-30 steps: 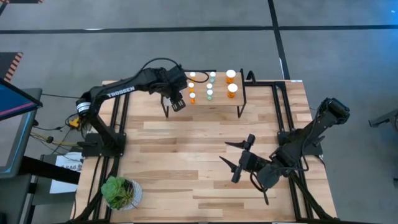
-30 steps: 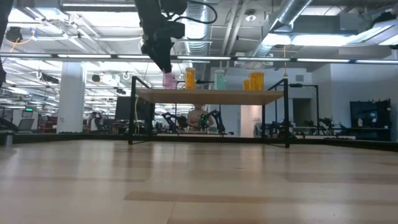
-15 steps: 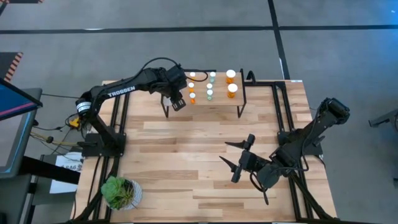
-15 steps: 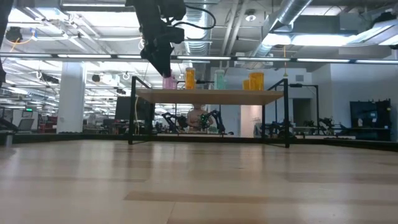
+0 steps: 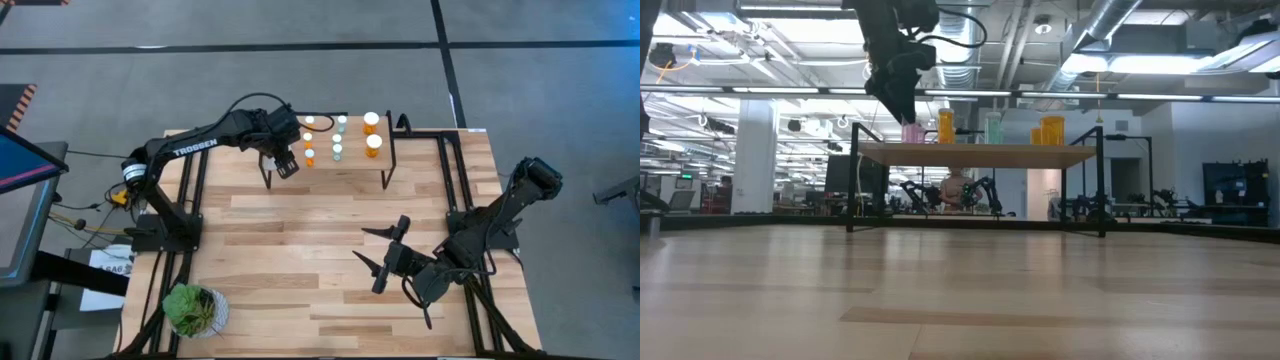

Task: Pick and place medicine bottles onto shelf by color
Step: Put the small pink pill bottle on the shelf aligned with the other small pink pill bottles, then return to Home Position

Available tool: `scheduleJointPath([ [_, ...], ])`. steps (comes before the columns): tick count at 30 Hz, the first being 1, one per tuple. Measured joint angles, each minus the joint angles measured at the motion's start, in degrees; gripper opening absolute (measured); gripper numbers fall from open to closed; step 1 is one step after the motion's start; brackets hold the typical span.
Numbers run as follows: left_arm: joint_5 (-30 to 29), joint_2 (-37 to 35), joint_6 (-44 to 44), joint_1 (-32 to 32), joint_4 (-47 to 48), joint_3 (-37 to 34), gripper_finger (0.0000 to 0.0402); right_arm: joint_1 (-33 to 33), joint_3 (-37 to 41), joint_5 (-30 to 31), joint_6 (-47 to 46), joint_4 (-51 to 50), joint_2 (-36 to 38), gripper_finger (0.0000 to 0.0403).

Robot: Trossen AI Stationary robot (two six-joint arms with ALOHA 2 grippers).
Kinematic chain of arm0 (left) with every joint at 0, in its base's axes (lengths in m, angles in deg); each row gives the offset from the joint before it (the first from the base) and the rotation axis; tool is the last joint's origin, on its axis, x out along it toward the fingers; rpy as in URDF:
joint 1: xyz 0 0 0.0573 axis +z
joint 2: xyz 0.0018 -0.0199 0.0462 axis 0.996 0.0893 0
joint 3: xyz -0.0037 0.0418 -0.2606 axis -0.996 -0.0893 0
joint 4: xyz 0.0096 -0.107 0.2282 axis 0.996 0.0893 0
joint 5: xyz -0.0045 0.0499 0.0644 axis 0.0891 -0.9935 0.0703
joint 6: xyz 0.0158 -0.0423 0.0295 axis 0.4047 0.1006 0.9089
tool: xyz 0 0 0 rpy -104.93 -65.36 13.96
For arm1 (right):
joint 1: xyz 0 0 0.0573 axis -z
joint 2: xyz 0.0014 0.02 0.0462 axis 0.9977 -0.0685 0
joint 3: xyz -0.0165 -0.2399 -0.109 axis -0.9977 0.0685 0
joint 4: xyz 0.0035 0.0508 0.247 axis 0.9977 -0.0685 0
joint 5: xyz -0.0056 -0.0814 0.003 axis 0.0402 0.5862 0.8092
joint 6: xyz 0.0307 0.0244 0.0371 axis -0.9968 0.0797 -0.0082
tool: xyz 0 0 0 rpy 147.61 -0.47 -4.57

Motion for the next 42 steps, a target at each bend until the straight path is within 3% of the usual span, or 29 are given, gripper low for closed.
scheduleJointPath([
  [9,-1.65,-3.82,-0.12,-0.52,0.98,0.07,0.0181,0.34,0.00,0.00,-0.11,0.20,0.00,0.0290],
  [18,0.14,-14.63,-0.29,-1.51,1.04,0.16,0.0181,0.34,0.00,0.00,-0.04,0.23,0.00,0.0290],
  [25,-0.43,-24.60,-1.07,-8.98,-0.85,-0.16,0.0159,0.76,0.00,0.07,-0.69,0.15,0.00,0.0290],
  [35,-7.24,-40.75,-1.47,-27.80,-22.05,-17.35,0.0103,1.44,0.00,-4.24,-2.99,-0.05,0.02,0.0290],
  [42,-10.85,-48.08,0.15,-33.80,-33.04,-27.63,0.0085,1.89,0.02,-6.38,-1.27,1.01,0.40,0.0290],
])
